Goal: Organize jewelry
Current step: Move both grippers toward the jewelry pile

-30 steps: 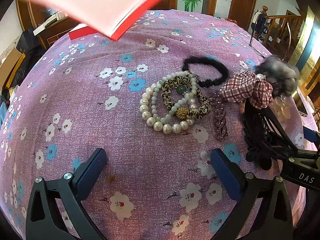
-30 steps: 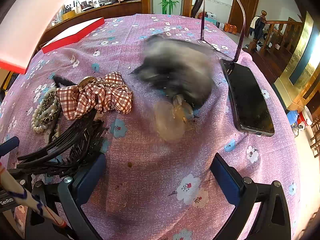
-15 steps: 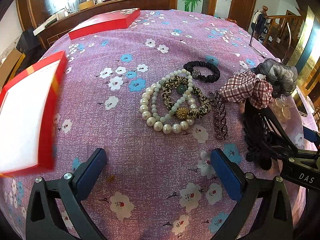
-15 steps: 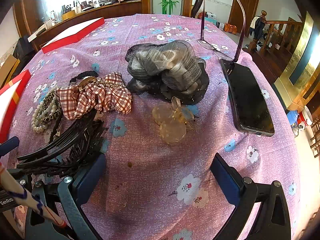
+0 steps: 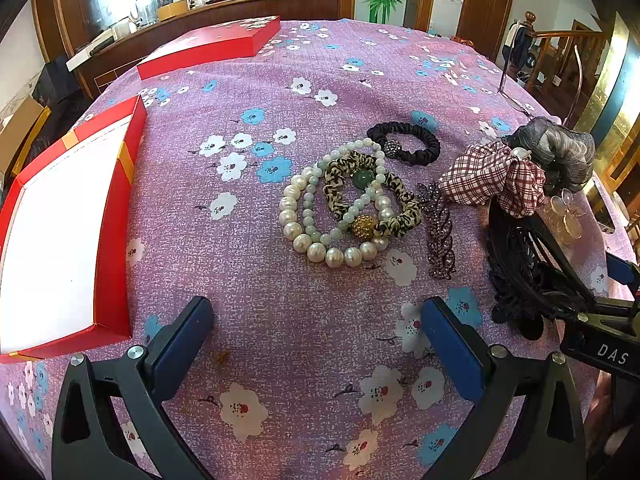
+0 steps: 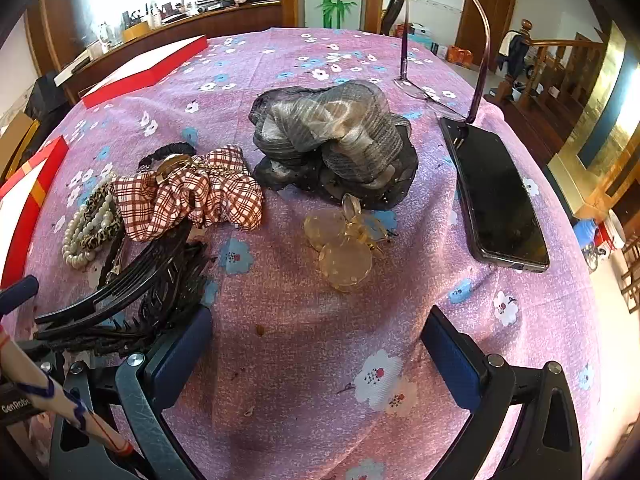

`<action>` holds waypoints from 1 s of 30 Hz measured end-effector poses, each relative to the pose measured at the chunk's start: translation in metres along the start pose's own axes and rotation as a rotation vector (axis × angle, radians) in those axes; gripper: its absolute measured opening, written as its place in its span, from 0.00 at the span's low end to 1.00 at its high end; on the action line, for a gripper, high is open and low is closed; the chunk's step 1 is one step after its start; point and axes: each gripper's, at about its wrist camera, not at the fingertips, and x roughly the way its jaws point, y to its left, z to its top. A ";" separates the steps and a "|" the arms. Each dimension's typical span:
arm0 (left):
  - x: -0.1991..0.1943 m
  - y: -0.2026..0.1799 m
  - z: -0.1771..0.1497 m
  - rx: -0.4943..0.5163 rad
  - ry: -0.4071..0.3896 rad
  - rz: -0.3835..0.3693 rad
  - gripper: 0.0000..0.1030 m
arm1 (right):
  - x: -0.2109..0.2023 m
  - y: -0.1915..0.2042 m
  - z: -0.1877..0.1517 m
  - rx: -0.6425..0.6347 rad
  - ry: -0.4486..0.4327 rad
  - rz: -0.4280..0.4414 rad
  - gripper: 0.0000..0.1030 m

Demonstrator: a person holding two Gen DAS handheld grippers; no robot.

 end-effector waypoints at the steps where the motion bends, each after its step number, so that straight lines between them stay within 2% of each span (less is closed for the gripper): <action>1: 0.000 0.000 0.000 0.000 0.000 -0.001 1.00 | 0.002 -0.003 0.001 0.000 0.001 0.004 1.00; 7: 0.001 -0.001 0.000 -0.011 0.000 0.008 1.00 | -0.004 -0.011 0.009 0.010 0.081 0.038 0.99; 13: -0.012 0.006 -0.001 0.035 0.025 -0.031 0.99 | -0.055 -0.025 0.002 0.070 -0.019 0.087 1.00; 18: -0.074 0.022 0.010 0.052 -0.110 -0.086 0.99 | -0.089 -0.033 -0.002 0.169 -0.051 0.166 1.00; 21: -0.104 0.032 0.019 0.062 -0.173 -0.063 1.00 | -0.104 -0.026 0.003 0.154 -0.061 0.195 1.00; 23: -0.119 0.038 0.026 0.066 -0.167 -0.093 1.00 | -0.120 -0.018 0.006 0.123 -0.084 0.191 1.00; 26: -0.133 0.038 0.027 0.089 -0.161 -0.092 1.00 | -0.143 -0.008 0.011 0.096 -0.122 0.202 1.00; 30: -0.133 0.032 0.023 0.118 -0.142 -0.094 1.00 | -0.158 0.000 0.010 0.067 -0.161 0.196 1.00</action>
